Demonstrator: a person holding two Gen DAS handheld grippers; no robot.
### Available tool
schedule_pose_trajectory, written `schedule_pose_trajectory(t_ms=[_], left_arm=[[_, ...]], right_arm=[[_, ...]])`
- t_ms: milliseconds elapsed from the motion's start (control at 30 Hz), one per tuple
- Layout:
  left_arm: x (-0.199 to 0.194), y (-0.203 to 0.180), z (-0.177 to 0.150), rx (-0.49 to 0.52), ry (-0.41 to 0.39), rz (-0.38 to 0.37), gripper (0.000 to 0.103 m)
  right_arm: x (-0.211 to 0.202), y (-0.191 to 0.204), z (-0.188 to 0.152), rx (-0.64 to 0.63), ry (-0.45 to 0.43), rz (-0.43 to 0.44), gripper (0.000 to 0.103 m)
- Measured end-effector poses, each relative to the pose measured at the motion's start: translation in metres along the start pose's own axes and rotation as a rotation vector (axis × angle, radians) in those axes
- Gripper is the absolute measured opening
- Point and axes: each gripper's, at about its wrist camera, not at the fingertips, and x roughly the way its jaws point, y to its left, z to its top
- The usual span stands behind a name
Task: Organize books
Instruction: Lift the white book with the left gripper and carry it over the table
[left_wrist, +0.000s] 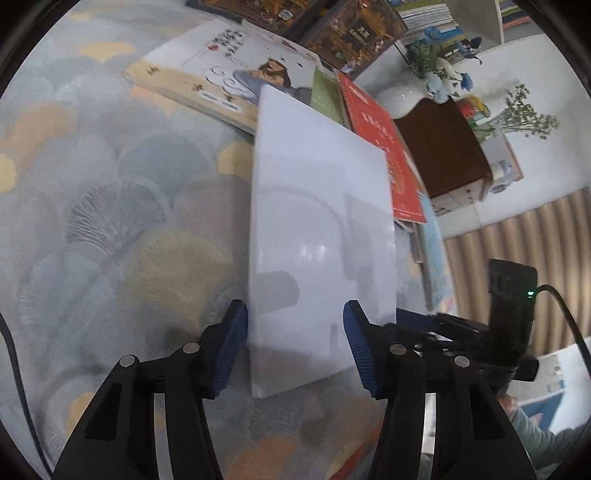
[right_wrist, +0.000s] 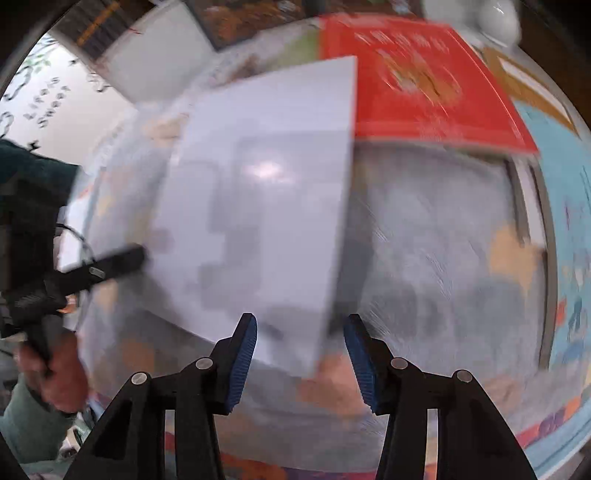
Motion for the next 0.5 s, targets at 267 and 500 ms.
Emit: schedule_pose_trajectory(t_ms=[267,500], left_arm=[[0.022,-0.031,0.012,0.096,0.017,0.089,0.084],[-0.001,-0.011,0.016,-0.035,-0.012,-0.101,0.054]], right_arm=[[0.002,0.003,0.030,0.116,-0.138,-0.044,0.053],[0.005,0.011,0.021,0.092,-0.168,-0.032,0.054]])
